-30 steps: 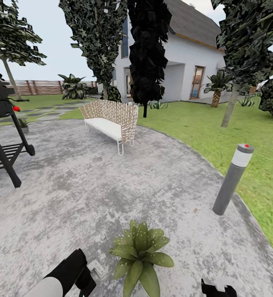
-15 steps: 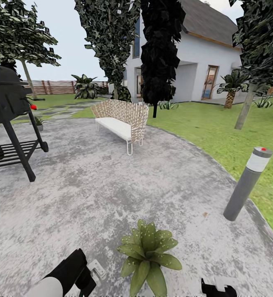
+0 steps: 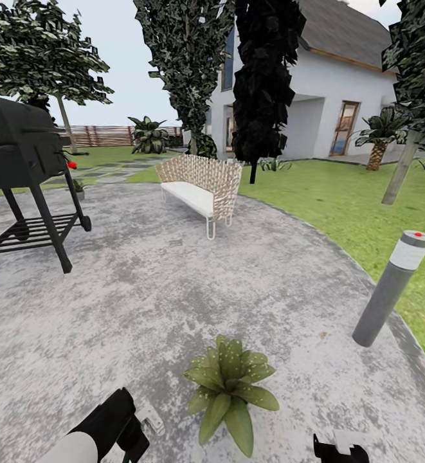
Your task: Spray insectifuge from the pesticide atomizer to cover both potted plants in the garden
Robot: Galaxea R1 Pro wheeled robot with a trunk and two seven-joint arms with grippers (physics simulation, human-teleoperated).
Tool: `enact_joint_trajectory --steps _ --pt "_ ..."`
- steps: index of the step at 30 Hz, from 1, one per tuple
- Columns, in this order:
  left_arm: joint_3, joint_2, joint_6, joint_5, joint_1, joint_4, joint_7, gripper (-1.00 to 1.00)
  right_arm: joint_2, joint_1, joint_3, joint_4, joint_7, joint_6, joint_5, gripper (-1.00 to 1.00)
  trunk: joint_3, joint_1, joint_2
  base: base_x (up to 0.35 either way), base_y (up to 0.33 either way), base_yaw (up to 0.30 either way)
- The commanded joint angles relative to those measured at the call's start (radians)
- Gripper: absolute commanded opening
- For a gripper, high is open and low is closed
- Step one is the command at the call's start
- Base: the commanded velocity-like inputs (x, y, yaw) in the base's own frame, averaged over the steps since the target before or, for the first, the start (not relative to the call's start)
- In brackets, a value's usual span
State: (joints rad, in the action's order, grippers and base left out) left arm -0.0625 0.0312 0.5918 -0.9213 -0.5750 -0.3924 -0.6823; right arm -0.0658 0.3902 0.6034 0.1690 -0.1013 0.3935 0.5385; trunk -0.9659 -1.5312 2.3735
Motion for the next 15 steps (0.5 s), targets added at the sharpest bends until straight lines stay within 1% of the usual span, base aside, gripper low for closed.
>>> enact_joint_trajectory --steps 1,7,10,12,14,15 --pt "-0.007 0.002 0.005 -0.007 0.0 -0.002 -0.006 -1.0 0.0 0.001 0.006 -0.002 -0.005 0.004 0.011 1.0 -0.001 0.0 0.0 0.0 -0.002 0.145" --pt "-0.003 0.002 0.003 -0.001 0.0 -0.002 -0.006 -1.0 0.0 0.001 0.006 -0.002 -0.005 0.004 0.011 1.0 -0.001 0.0 0.0 0.0 0.0 0.244" --pt "0.002 -0.011 0.0 -0.011 0.001 0.01 -0.003 -1.0 0.0 0.001 0.006 -0.002 -0.005 0.004 0.011 1.0 -0.001 0.0 0.0 0.0 0.0 0.131" --pt "0.003 -0.019 0.0 -0.017 0.003 0.015 0.036 -1.0 -0.001 0.001 0.005 -0.002 -0.005 0.004 0.012 1.0 -0.001 0.0 0.0 0.0 0.0 0.025" --pt "0.006 -0.021 0.0 -0.017 0.006 0.016 0.095 -1.0 -0.002 0.001 0.005 -0.002 -0.005 0.004 0.012 1.0 -0.001 0.0 0.0 0.0 0.0 0.007" --pt "0.005 -0.018 0.002 -0.011 0.007 0.016 0.139 -1.0 -0.003 0.001 0.005 -0.002 -0.004 0.003 0.012 1.0 -0.001 0.0 0.0 0.0 0.0 0.002"
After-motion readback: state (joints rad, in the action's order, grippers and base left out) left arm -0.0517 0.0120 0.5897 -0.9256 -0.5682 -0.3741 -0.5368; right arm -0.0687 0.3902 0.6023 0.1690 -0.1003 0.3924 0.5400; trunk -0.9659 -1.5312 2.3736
